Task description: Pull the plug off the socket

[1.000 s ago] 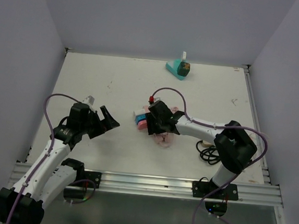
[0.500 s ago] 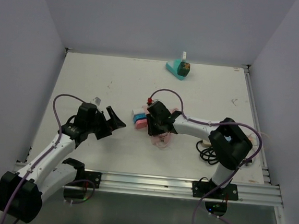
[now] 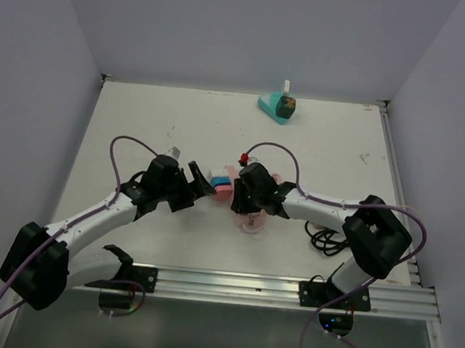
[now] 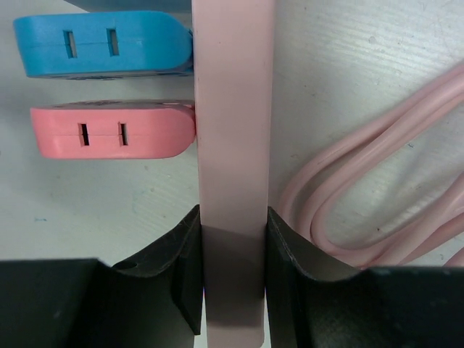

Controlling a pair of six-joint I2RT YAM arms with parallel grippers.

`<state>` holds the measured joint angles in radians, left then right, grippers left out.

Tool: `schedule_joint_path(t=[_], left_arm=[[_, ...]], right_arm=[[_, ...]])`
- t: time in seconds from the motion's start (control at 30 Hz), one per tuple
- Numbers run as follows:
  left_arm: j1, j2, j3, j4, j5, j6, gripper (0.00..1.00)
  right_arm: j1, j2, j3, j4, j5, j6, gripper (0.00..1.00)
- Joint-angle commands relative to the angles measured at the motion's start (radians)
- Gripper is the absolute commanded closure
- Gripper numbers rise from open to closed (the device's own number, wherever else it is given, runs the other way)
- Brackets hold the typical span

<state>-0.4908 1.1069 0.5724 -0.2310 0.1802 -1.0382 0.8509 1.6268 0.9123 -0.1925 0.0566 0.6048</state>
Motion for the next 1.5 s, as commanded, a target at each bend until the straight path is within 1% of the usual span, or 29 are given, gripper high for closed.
schedule_joint_path(t=[0.0,0.13,0.23,0.4,0.53,0.7,0.73,0.97,1.17,1.2,1.27,1.33,1.47], left_arm=[[-0.04,0.04,0.063,0.111,-0.059,-0.046,0.0],[-0.087,0.105,0.086,0.179,-0.071,-0.06,0.0],[-0.112,0.146,0.113,0.177,-0.1,-0.063,0.0],[-0.126,0.166,0.116,0.208,-0.143,-0.098,0.01],[-0.134,0.171,0.116,0.214,-0.203,-0.106,0.03],[-0.138,0.202,0.116,0.217,-0.205,-0.111,0.03],[-0.143,0.209,0.115,0.257,-0.2,-0.112,0.03],[-0.164,0.243,0.115,0.283,-0.2,-0.109,0.04],[-0.17,0.257,0.119,0.306,-0.211,-0.108,0.17],[-0.17,0.252,0.119,0.306,-0.219,-0.108,0.22],[-0.17,0.243,0.109,0.312,-0.228,-0.109,0.26],[-0.169,0.223,0.093,0.328,-0.246,-0.121,0.37],[-0.17,0.209,0.078,0.335,-0.249,-0.137,0.52]], right_arm=[[0.007,-0.084,0.005,0.137,-0.009,0.047,1.0],[0.007,-0.097,-0.003,0.149,-0.029,0.068,1.0],[0.008,-0.119,-0.029,0.179,-0.041,0.085,1.0],[0.007,-0.143,-0.05,0.186,-0.041,0.099,1.0],[0.007,-0.147,-0.072,0.231,-0.052,0.125,1.0],[0.007,-0.156,-0.076,0.243,-0.052,0.13,1.0],[0.007,-0.156,-0.078,0.246,-0.054,0.131,1.0],[0.007,-0.154,-0.082,0.265,-0.081,0.141,1.0],[0.007,-0.163,-0.093,0.268,-0.07,0.141,1.0],[0.007,-0.166,-0.095,0.268,-0.069,0.141,1.0],[0.007,-0.168,-0.101,0.272,-0.07,0.138,1.0],[0.007,-0.173,-0.11,0.277,-0.069,0.142,1.0],[0.007,-0.179,-0.13,0.281,-0.06,0.148,1.0]])
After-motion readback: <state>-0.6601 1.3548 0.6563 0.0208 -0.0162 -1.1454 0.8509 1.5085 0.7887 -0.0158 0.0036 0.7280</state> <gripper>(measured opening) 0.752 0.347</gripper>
